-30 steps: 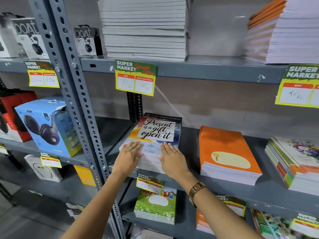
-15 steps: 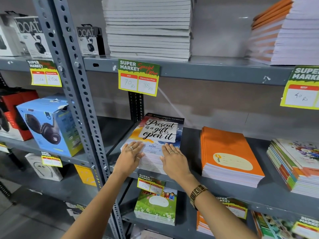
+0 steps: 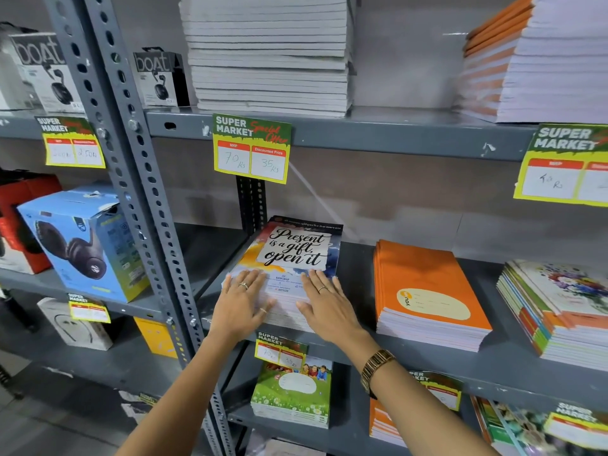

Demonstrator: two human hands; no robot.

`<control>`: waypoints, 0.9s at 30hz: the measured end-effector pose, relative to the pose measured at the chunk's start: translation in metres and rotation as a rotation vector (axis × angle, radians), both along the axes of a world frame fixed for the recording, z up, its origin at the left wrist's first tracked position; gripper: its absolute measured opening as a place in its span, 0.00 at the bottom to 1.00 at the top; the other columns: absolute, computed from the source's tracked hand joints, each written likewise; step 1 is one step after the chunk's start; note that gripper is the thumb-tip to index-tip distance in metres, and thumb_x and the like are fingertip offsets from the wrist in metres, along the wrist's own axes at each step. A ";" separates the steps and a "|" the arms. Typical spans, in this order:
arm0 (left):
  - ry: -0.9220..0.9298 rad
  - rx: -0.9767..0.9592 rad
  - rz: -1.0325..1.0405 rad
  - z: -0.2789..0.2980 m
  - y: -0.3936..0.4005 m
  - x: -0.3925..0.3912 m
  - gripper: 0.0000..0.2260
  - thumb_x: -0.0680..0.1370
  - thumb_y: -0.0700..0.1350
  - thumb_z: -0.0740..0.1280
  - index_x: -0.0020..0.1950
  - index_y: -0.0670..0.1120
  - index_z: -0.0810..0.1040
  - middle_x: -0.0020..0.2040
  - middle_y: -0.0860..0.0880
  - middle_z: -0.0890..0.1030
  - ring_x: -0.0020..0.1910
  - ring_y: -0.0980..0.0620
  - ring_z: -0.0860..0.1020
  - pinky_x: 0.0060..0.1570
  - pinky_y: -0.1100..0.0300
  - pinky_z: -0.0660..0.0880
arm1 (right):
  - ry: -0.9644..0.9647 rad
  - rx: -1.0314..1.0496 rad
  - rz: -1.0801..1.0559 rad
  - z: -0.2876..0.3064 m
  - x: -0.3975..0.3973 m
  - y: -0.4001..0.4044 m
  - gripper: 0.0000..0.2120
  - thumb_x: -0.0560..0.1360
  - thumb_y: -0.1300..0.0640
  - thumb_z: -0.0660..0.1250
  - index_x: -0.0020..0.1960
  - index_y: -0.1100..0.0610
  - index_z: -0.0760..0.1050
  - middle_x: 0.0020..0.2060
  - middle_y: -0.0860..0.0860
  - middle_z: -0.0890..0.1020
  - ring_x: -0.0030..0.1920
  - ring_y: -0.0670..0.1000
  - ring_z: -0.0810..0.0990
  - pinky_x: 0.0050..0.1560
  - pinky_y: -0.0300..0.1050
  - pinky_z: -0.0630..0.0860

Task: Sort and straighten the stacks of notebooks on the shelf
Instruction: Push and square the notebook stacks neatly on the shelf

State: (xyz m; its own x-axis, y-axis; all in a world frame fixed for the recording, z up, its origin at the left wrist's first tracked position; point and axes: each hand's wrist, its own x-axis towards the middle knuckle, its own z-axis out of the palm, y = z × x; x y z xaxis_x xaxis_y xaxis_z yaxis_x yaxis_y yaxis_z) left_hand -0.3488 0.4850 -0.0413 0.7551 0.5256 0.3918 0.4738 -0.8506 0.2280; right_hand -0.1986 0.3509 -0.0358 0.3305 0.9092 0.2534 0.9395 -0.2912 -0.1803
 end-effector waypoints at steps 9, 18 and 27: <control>-0.049 0.028 0.018 0.002 -0.054 0.043 0.37 0.71 0.64 0.40 0.75 0.45 0.50 0.77 0.44 0.52 0.76 0.48 0.45 0.72 0.47 0.37 | -0.090 0.267 -0.045 0.011 0.051 -0.074 0.26 0.80 0.51 0.51 0.75 0.57 0.48 0.73 0.48 0.47 0.74 0.49 0.42 0.74 0.47 0.41; -0.102 0.092 -0.197 0.016 -0.151 0.153 0.26 0.76 0.51 0.53 0.73 0.42 0.59 0.75 0.43 0.60 0.75 0.44 0.56 0.72 0.46 0.41 | -0.184 0.246 -0.347 0.019 0.137 -0.201 0.23 0.81 0.53 0.50 0.74 0.59 0.55 0.73 0.49 0.48 0.75 0.51 0.45 0.73 0.48 0.40; -0.039 0.074 -0.156 0.004 -0.201 0.206 0.23 0.80 0.50 0.52 0.74 0.45 0.54 0.77 0.46 0.56 0.76 0.48 0.49 0.73 0.48 0.39 | -0.201 0.239 -0.381 0.016 0.163 -0.266 0.22 0.80 0.54 0.52 0.72 0.60 0.59 0.74 0.55 0.58 0.75 0.54 0.51 0.70 0.37 0.29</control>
